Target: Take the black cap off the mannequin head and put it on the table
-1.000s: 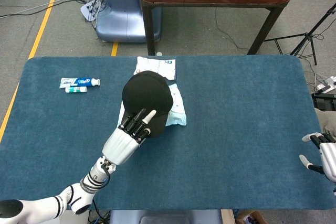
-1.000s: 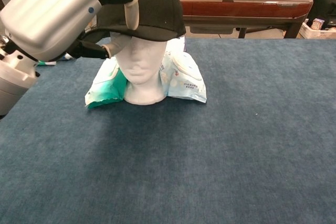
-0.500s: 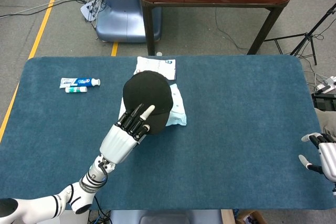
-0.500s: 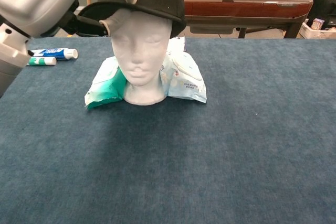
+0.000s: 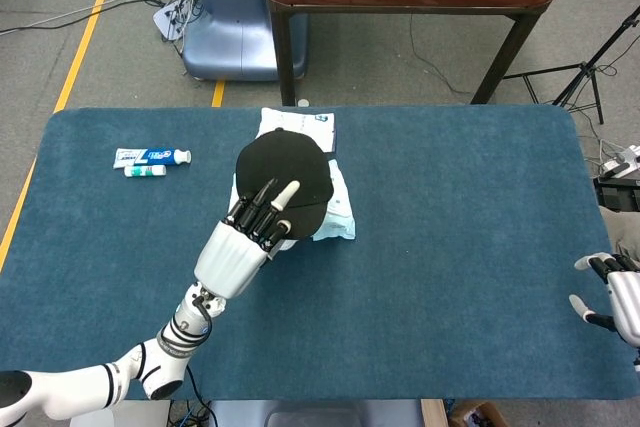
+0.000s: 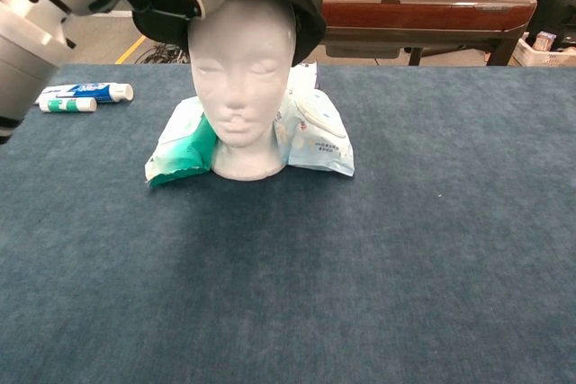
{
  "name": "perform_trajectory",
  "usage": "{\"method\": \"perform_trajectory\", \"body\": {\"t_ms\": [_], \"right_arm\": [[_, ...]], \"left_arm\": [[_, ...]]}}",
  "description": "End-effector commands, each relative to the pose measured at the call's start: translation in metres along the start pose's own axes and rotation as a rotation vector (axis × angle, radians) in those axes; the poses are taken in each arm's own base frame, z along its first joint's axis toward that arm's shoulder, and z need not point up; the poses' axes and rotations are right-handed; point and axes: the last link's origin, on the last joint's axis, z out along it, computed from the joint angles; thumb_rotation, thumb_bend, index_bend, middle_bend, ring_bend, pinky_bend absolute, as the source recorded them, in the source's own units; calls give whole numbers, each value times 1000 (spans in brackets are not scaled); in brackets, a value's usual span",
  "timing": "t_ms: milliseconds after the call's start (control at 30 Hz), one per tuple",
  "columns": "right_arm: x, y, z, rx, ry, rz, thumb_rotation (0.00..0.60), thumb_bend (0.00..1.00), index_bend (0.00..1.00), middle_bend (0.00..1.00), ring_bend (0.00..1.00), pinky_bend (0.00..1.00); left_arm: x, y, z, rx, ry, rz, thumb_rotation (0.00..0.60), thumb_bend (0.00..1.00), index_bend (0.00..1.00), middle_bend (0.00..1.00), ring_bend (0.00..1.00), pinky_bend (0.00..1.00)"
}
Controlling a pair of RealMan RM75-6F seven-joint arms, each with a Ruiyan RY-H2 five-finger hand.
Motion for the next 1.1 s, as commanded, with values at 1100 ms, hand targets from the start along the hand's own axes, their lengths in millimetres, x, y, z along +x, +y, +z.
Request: {"method": "perform_trajectory", "body": {"t_ms": [1100], "right_arm": [[-2, 0, 3, 0, -11, -1, 600, 246, 398, 373, 304, 568]], "left_arm": [[2, -7, 56, 102, -7, 40, 600, 361, 583, 116, 89, 312]]}}
